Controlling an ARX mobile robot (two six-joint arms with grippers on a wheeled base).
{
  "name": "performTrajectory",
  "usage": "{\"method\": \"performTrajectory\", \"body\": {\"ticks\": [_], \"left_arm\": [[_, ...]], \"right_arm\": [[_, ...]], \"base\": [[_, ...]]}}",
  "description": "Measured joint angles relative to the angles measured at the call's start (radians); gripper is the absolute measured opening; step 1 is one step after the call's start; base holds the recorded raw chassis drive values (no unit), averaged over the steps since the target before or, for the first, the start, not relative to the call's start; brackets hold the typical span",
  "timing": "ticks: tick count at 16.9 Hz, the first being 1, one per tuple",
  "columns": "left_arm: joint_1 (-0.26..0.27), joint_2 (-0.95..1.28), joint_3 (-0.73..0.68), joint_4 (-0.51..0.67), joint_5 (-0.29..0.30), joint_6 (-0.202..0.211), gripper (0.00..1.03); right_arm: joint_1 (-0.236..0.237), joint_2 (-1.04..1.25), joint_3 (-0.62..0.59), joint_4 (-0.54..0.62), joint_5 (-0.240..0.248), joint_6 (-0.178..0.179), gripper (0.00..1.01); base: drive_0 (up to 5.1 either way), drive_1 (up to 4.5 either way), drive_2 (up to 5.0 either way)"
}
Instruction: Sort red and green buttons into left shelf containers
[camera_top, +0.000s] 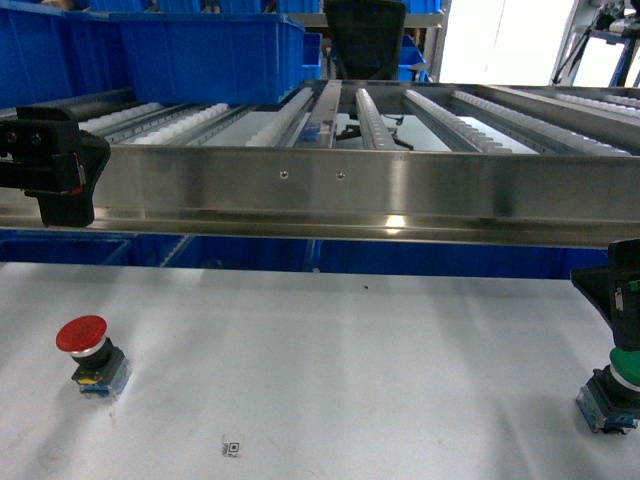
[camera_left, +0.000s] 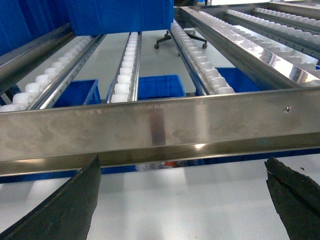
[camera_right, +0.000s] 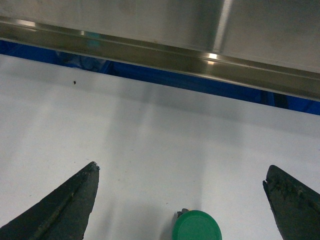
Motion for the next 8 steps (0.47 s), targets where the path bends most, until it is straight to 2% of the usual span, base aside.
{"method": "performTrajectory", "body": {"ticks": [3, 6, 8], "left_arm": [[0.0, 0.0, 0.0, 0.0, 0.0, 0.0, 0.98], [0.0, 0.0, 0.0, 0.0, 0.0, 0.0, 0.98], [0.0, 0.0, 0.0, 0.0, 0.0, 0.0, 0.98]], "right_arm": [[-0.002, 0.032, 0.002, -0.002, 0.003, 0.0, 0.98], [-0.014, 0.079, 0.006, -0.067, -0.024, 0.02, 0.98], [-0.02, 0.097, 0.006, -0.045, -0.025, 0.029, 0.98]], "base": [[0.0, 0.0, 0.0], [0.0, 0.0, 0.0], [0.0, 0.0, 0.0]]}}
